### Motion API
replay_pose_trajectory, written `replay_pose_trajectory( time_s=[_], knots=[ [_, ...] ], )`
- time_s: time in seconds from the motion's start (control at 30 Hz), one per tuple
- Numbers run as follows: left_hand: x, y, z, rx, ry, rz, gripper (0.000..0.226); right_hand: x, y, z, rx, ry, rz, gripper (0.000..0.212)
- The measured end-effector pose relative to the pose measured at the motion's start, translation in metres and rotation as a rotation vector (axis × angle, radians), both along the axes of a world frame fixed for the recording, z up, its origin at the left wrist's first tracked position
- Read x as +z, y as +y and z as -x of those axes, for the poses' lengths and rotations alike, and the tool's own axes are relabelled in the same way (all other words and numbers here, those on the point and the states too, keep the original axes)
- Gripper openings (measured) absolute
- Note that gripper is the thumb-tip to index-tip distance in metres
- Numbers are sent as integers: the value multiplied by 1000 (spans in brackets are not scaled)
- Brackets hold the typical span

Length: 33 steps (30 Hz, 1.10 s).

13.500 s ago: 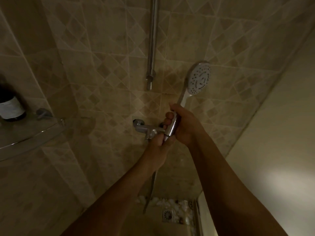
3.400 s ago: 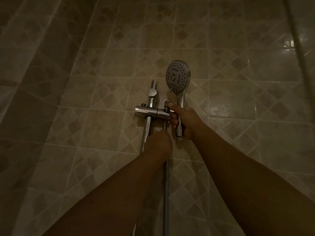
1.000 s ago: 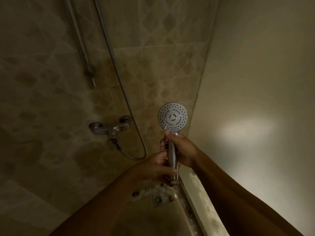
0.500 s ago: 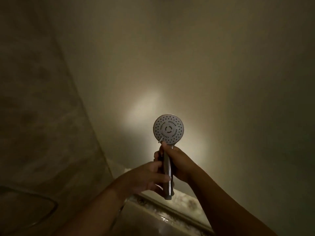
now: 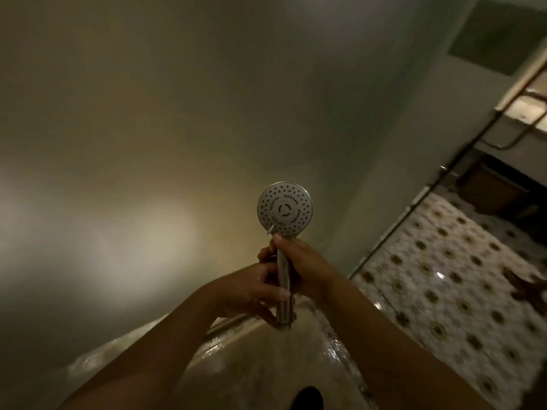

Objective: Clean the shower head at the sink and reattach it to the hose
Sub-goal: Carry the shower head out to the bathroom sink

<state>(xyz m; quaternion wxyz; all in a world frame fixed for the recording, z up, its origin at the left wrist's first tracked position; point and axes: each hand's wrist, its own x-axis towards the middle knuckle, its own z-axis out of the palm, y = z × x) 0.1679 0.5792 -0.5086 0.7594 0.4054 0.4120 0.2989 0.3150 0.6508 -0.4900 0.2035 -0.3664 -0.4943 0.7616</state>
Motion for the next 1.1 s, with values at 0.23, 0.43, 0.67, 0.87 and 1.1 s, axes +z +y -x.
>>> replay_pose_trajectory(
  time_s=[0.23,0.43,0.67,0.87,1.1],
  knots=[
    [4,70,-131,-312,24,-45,49,3,19,-145,-399,51,58,27],
    [9,115,-254,-438,26,-18,46,10,36,-264,-608,124,84,26],
    [19,161,-372,-581,46,2,41,7,59,-380,-815,178,57,34],
    [23,207,-442,-697,97,-8,45,-3,90,-444,-955,226,67,31],
    [8,302,-503,-786,82,-21,46,-4,166,-503,-964,171,26,36]
  ],
)
